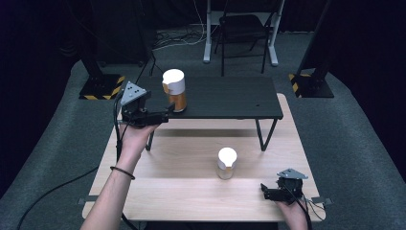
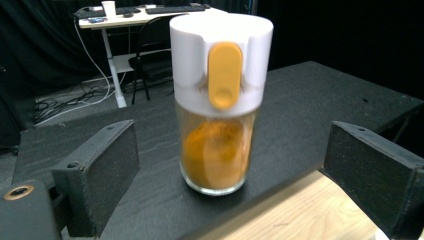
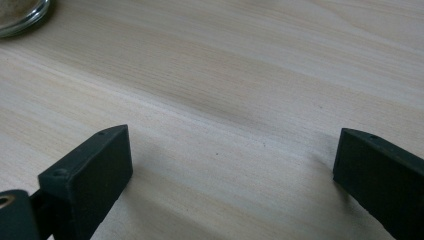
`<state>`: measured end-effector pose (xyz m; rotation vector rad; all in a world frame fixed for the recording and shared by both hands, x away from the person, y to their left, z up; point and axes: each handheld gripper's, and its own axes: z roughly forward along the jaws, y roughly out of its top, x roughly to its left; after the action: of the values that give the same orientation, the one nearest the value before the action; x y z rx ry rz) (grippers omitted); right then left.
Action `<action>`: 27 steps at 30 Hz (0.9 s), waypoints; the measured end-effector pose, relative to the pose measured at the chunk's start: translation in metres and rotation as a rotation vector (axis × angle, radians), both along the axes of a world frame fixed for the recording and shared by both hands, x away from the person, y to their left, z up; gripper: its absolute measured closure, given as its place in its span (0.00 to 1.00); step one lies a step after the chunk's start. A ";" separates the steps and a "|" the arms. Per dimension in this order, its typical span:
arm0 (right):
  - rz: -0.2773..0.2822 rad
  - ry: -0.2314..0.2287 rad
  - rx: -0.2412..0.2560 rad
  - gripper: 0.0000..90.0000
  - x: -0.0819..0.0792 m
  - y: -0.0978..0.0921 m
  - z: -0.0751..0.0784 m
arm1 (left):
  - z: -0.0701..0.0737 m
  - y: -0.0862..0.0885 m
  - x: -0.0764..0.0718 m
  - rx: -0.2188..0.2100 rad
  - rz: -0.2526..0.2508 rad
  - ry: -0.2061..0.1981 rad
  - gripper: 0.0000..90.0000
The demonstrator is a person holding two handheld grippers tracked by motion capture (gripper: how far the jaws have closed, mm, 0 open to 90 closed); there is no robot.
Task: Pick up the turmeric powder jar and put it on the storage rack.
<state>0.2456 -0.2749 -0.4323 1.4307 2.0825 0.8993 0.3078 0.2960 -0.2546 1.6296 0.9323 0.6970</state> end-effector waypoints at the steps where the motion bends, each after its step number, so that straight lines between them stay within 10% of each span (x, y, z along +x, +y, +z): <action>1: 0.001 -0.001 -0.001 0.02 0.000 0.000 0.000 | -0.002 0.001 -0.002 0.002 0.000 0.003 0.08; 27: -0.004 0.000 0.000 0.02 0.000 0.000 0.000 | -0.057 0.039 -0.057 -0.010 0.004 -0.007 0.04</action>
<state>0.2453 -0.2745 -0.4323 1.4337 2.0792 0.8973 0.2504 0.3348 -0.3118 1.6155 0.9332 0.6991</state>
